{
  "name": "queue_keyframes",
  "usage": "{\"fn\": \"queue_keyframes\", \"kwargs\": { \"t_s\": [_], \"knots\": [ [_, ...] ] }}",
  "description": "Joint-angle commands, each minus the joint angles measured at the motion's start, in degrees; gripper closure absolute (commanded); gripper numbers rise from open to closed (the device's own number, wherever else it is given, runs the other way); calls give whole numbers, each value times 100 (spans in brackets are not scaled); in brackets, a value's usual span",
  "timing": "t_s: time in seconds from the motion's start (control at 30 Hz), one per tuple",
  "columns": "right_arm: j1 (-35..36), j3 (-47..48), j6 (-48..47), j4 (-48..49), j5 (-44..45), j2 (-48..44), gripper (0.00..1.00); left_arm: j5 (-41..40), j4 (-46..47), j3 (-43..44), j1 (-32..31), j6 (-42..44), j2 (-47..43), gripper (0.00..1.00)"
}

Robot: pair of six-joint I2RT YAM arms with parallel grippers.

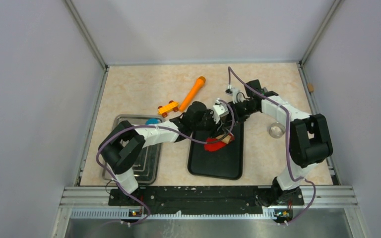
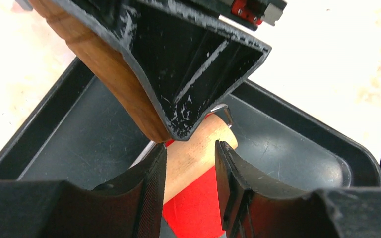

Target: Roll out the dumpling wrappers from the dough

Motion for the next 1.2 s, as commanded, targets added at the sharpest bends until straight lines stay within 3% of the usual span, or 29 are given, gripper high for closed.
{"fn": "queue_keyframes", "kwargs": {
  "t_s": [0.0,0.37,0.53,0.7,0.87,1.07,1.17],
  "knots": [
    [1,-55,227,343,-147,-172,99,-273,456,-171,-24,-88,-242,56],
    [-293,-256,817,384,-345,-407,100,-103,964,456,-50,64,585,55],
    [-326,-473,732,499,416,-709,100,-168,899,477,-47,92,580,55],
    [-333,-947,485,880,1147,-1200,100,-294,247,85,10,243,-195,55],
    [-401,-1086,641,836,702,-1691,100,-171,-644,-150,129,551,-984,55],
    [-404,-494,1360,543,263,-2196,100,-346,-1320,-316,254,934,-1832,55],
    [-405,-242,1416,288,288,-2352,100,-708,-1748,-199,341,597,-1891,54]
  ]
}}
